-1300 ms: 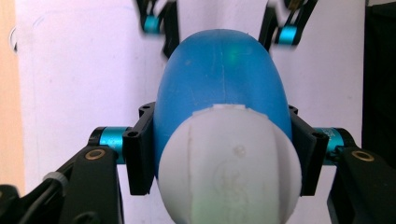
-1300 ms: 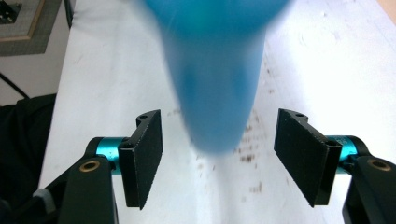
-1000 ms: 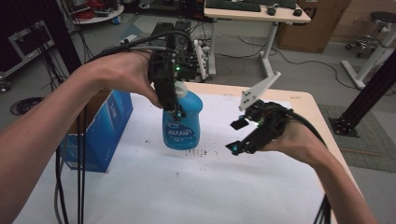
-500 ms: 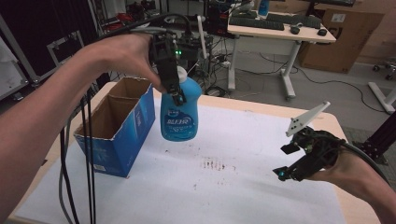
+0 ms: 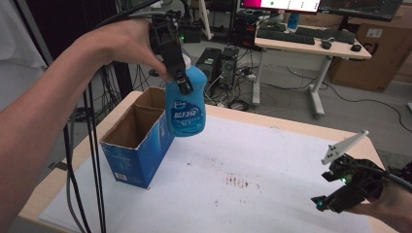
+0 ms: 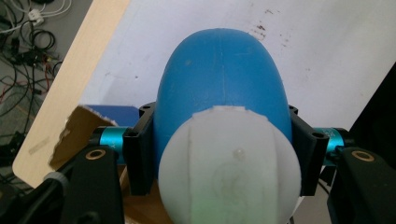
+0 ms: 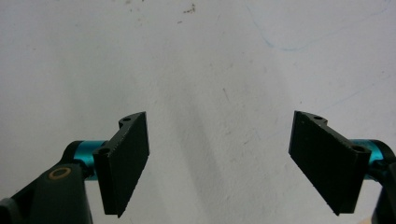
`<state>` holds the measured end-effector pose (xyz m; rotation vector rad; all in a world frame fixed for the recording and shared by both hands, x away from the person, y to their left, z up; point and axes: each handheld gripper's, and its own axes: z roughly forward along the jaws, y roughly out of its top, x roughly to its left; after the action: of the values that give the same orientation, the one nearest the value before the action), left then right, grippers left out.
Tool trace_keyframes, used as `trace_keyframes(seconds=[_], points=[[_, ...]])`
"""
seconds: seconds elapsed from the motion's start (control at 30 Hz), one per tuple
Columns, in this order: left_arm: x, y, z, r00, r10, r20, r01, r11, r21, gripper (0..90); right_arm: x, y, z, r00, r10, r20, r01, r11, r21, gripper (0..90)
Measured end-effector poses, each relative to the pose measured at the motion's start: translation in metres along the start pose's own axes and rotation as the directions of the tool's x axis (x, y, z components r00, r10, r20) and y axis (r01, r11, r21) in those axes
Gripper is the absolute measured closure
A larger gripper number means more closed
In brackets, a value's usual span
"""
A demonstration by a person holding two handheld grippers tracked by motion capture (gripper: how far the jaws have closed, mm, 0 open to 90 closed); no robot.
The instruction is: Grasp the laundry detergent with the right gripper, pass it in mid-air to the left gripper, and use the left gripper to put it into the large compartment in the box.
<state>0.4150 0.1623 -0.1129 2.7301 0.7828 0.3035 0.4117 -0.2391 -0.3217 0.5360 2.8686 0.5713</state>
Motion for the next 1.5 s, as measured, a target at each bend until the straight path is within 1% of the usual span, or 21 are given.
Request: trace_keyframes(seconds=[0.07, 0.1, 0.13, 0.17, 0.2, 0.23, 0.27, 0.3, 0.33, 0.37, 0.5, 0.6, 0.7, 0.73, 0.77, 0.8, 1.13, 1.2, 1.33, 1.37, 1.5], points=[[0.004, -0.01, -0.009, 0.9994, -0.03, -0.018, 0.03, 0.9994, -0.016, 38.3, 0.001, -0.002, 0.002, 1.0, 0.007, 0.0, -0.007, 1.0, 0.018, 13.1], [0.004, -0.01, -0.009, 0.9994, -0.03, -0.018, 0.03, 0.9994, -0.016, 38.3, 0.001, -0.002, 0.002, 1.0, 0.007, 0.0, -0.007, 1.0, 0.018, 13.1], [0.007, -0.018, -0.015, 0.9979, -0.059, -0.028, 0.058, 0.9981, -0.02, 38.3, 0.0, -0.003, 0.004, 0.9999, 0.01, -0.006, -0.01, 1.0, 0.03, 13.1], [0.007, -0.018, -0.015, 0.9979, -0.059, -0.028, 0.058, 0.9981, -0.02, 38.3, 0.0, -0.004, 0.005, 1.0, 0.007, -0.004, -0.006, 0.999, 0.033, 13.1], [0.01, -0.024, -0.02, 0.9966, -0.071, -0.043, 0.07, 0.9973, -0.021, 38.3, 0.0, -0.004, 0.005, 1.0, 0.007, -0.003, -0.007, 1.0, 0.03, 13.1], [0.01, -0.024, -0.02, 0.9966, -0.071, -0.043, 0.07, 0.9973, -0.021, 38.3, 0.0, -0.004, 0.005, 1.0, 0.007, -0.003, -0.007, 1.0, 0.03, 13.1], [0.013, -0.032, -0.025, 0.9944, -0.09, -0.055, 0.088, 0.9958, -0.026, 38.3, -0.001, -0.005, 0.006, 0.9999, 0.009, -0.01, -0.009, 1.0, 0.026, 13.1], [0.013, -0.032, -0.025, 0.9944, -0.09, -0.055, 0.088, 0.9958, -0.026, 38.3, -0.001, -0.005, 0.006, 0.9999, 0.009, -0.01, -0.009, 1.0, 0.026, 13.1], [0.017, -0.039, -0.028, 0.991, -0.118, -0.062, 0.117, 0.9928, -0.028, 38.2, 0.0, -0.005, 0.007, 0.9998, 0.016, -0.008, -0.016, 0.999, 0.032, 13.1], [0.017, -0.039, -0.028, 0.991, -0.118, -0.062, 0.117, 0.9928, -0.028, 38.3, 0.0, -0.005, 0.007, 0.9998, 0.017, -0.006, -0.017, 0.999, 0.034, 13.1], [0.023, -0.051, -0.032, 0.9862, -0.152, -0.067, 0.151, 0.9884, -0.01, 38.3, 0.0, -0.005, 0.009, 0.9999, 0.014, -0.001, -0.014, 0.999, 0.038, 13.1], [0.028, -0.062, -0.035, 0.9789, -0.188, -0.08, 0.189, 0.982, 0.003, 38.3, 0.001, -0.004, 0.011, 0.9999, 0.016, -0.002, -0.016, 0.999, 0.045, 13.1], [0.031, -0.067, -0.036, 0.9758, -0.2, -0.09, 0.201, 0.9795, 0.009, 38.3, 0.001, -0.003, 0.012, 0.9999, 0.016, -0.003, -0.016, 0.999, 0.048, 13.1], [0.033, -0.072, -0.037, 0.9713, -0.217, -0.097, 0.219, 0.9757, 0.01, 38.3, 0.001, -0.003, 0.013, 0.9999, 0.011, -0.002, -0.011, 0.999, 0.047, 13.1], [0.033, -0.072, -0.037, 0.9713, -0.217, -0.097, 0.219, 0.9757, 0.01, 38.3, 0.001, -0.003, 0.013, 0.9999, 0.011, -0.002, -0.011, 0.999, 0.047, 13.1], [0.035, -0.077, -0.038, 0.9678, -0.231, -0.101, 0.233, 0.9725, 0.01, 38.3, 0.0, -0.003, 0.014, 0.9999, 0.012, -0.002, -0.011, 0.999, 0.051, 13.1], [0.041, -0.093, -0.031, 0.9596, -0.26, -0.107, 0.265, 0.9634, 0.037, 38.2, 0.002, 0.0, 0.018, 1.0, 0.009, 0.005, -0.009, 0.998, 0.062, 13.1], [0.041, -0.095, -0.028, 0.9606, -0.257, -0.107, 0.262, 0.9642, 0.041, 38.2, 0.001, 0.0, 0.019, 1.0, -0.001, 0.005, 0.0, 0.998, 0.063, 13.2], [0.042, -0.099, -0.023, 0.9588, -0.266, -0.098, 0.271, 0.9618, 0.038, 38.2, 0.002, 0.0, 0.018, 1.0, 0.003, 0.009, -0.004, 0.998, 0.065, 13.1], [0.042, -0.1, -0.02, 0.9607, -0.261, -0.096, 0.265, 0.9634, 0.04, 38.2, 0.002, 0.0, 0.019, 1.0, 0.002, 0.008, -0.002, 0.998, 0.062, 13.1], [0.043, -0.103, -0.011, 0.9616, -0.262, -0.082, 0.265, 0.9635, 0.036, 38.2, 0.003, -0.001, 0.018, 0.9999, 0.005, 0.013, -0.006, 0.998, 0.061, 13.1]])
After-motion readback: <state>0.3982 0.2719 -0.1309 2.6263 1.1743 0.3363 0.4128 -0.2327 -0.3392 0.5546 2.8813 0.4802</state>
